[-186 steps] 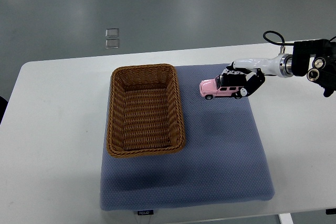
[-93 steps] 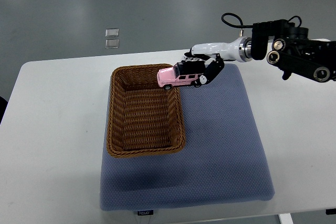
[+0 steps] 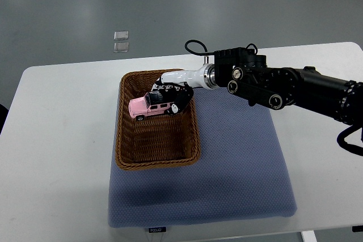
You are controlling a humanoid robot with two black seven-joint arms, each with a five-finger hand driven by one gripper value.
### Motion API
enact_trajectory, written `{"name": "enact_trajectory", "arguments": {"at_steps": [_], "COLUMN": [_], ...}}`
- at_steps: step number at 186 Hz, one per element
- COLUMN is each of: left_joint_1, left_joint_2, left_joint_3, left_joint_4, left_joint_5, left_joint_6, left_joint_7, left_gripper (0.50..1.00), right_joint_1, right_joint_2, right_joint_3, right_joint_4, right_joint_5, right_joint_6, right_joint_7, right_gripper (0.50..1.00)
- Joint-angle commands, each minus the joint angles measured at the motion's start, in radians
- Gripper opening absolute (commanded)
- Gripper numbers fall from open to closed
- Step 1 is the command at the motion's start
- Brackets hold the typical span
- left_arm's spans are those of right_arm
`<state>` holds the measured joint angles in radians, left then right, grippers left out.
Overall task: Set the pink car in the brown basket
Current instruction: 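Lower the pink car into the basket with the right hand, then open the right hand and withdraw it upward from the basket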
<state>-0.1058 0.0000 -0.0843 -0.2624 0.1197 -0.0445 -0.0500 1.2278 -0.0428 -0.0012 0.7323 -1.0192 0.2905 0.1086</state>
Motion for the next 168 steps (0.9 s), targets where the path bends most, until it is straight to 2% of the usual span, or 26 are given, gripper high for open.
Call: {"name": "enact_trajectory", "arguments": {"at_steps": [1, 14, 34, 42, 44, 46, 53, 65, 107, 144, 168], "left_joint_1": [0.000, 0.000, 0.000, 0.000, 0.000, 0.000, 0.000, 0.000, 0.000, 0.000, 0.000], "left_joint_2": [0.000, 0.000, 0.000, 0.000, 0.000, 0.000, 0.000, 0.000, 0.000, 0.000, 0.000], "left_joint_3": [0.000, 0.000, 0.000, 0.000, 0.000, 0.000, 0.000, 0.000, 0.000, 0.001, 0.000], "left_joint_4": [0.002, 0.002, 0.003, 0.003, 0.005, 0.005, 0.005, 0.005, 0.005, 0.003, 0.000], "left_joint_5": [0.000, 0.000, 0.000, 0.000, 0.000, 0.000, 0.000, 0.000, 0.000, 0.000, 0.000], "left_joint_6": [0.000, 0.000, 0.000, 0.000, 0.000, 0.000, 0.000, 0.000, 0.000, 0.000, 0.000], "left_joint_7": [-0.001, 0.001, 0.001, 0.001, -0.001, -0.001, 0.001, 0.001, 0.001, 0.002, 0.002], "left_gripper": [1.000, 1.000, 1.000, 1.000, 1.000, 1.000, 1.000, 1.000, 1.000, 1.000, 1.000], "right_joint_1": [-0.013, -0.030, -0.040, -0.047, -0.048, -0.048, -0.053, -0.053, -0.040, -0.068, -0.209], "right_joint_2": [0.015, 0.020, 0.021, 0.026, 0.029, 0.029, 0.037, 0.038, 0.011, -0.097, -0.126], "right_joint_3": [-0.008, -0.006, -0.006, -0.006, -0.006, -0.006, -0.006, 0.000, 0.064, 0.377, 0.642], "right_joint_4": [-0.019, -0.036, -0.044, -0.045, -0.045, -0.045, -0.045, -0.047, -0.047, -0.034, -0.033], "right_joint_5": [-0.001, -0.001, -0.001, -0.001, -0.001, -0.001, -0.001, 0.002, 0.018, 0.100, 0.298], "right_joint_6": [-0.007, -0.010, -0.028, -0.028, -0.028, -0.028, -0.030, -0.030, -0.030, -0.017, -0.016], "right_joint_7": [0.000, 0.000, 0.002, 0.002, 0.002, 0.002, 0.002, 0.002, 0.002, 0.013, 0.048], "right_gripper": [0.500, 0.580, 0.629, 0.701, 0.739, 0.740, 0.819, 0.907, 0.913, 0.913, 0.913]}}
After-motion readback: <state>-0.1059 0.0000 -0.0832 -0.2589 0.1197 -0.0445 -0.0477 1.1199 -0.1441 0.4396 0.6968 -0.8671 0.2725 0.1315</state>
